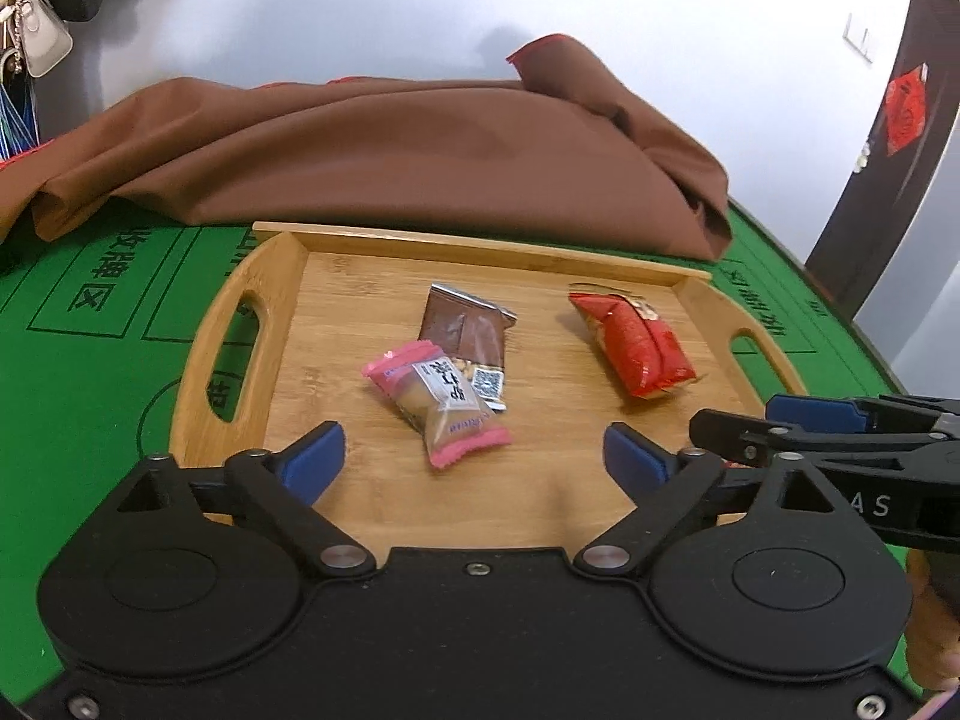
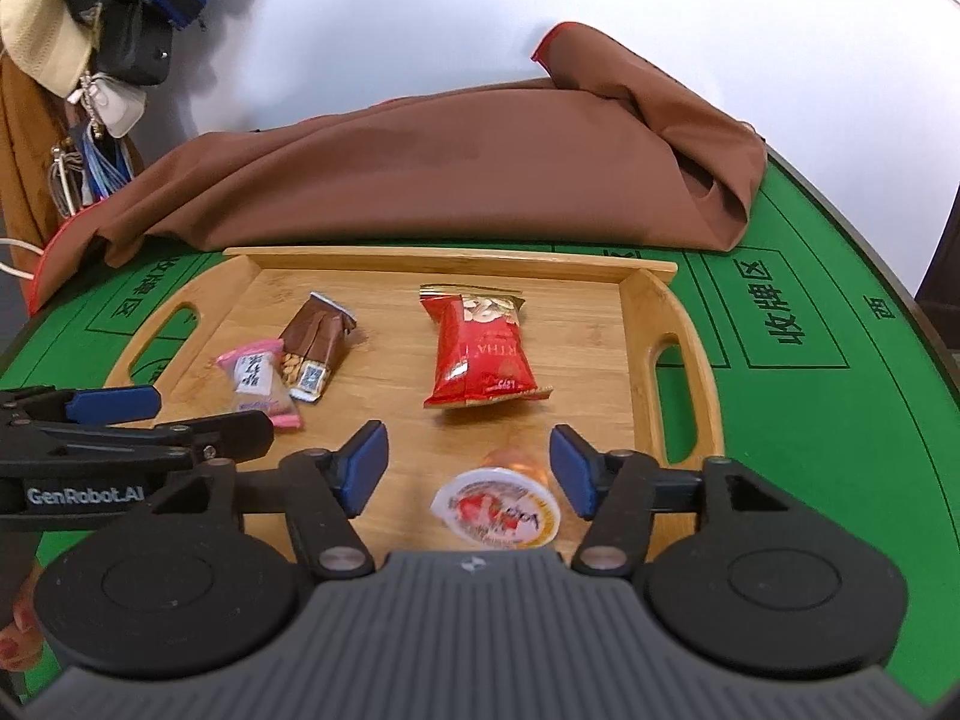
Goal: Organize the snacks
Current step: 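Open both tools to drop the candy packet and jelly cup on the tray, then move both tools back over the remaining snack pile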
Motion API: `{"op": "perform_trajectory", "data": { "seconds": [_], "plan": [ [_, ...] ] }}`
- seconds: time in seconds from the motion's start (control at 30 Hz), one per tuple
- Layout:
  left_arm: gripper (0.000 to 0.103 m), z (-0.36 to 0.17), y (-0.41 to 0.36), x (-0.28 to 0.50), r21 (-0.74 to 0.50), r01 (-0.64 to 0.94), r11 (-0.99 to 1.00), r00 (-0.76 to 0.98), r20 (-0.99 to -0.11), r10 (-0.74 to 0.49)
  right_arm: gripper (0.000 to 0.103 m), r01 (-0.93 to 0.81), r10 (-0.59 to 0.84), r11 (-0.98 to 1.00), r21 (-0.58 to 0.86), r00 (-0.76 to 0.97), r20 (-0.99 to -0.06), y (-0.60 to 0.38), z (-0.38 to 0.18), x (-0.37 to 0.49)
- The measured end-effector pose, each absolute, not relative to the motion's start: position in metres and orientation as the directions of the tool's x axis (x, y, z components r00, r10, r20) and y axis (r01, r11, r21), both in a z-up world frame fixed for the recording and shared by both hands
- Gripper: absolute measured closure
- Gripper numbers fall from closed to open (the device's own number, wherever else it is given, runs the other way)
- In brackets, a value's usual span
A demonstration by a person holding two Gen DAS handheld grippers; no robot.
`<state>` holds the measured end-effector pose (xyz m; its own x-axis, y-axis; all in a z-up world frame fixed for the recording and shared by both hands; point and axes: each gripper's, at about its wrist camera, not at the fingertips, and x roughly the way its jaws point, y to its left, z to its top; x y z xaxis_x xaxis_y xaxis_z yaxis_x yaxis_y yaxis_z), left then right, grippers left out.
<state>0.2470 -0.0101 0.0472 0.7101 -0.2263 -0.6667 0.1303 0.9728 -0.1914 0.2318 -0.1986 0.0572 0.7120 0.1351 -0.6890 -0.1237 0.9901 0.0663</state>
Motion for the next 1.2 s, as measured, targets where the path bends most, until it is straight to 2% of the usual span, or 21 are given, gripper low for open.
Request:
{"op": "perform_trajectory", "data": {
  "seconds": [0.1,0.53,1.2],
  "plan": [
    [0.001,0.051,-0.011,0.233,-0.163,0.128,0.978,0.724,-0.659,-0.204,0.027,-0.131,0.141,0.989,0.066,0.719,-0.681,-0.200,0.059,0.221],
    [0.000,0.054,-0.009,0.175,-0.124,0.129,0.984,0.763,-0.622,-0.179,0.014,-0.173,0.178,0.982,0.072,0.745,-0.642,-0.206,0.060,0.169],
    [0.000,0.029,-0.002,0.092,-0.091,0.111,0.990,0.786,-0.601,-0.144,0.010,-0.172,0.136,0.985,0.002,0.772,-0.620,-0.219,0.039,0.096]
  ]
}}
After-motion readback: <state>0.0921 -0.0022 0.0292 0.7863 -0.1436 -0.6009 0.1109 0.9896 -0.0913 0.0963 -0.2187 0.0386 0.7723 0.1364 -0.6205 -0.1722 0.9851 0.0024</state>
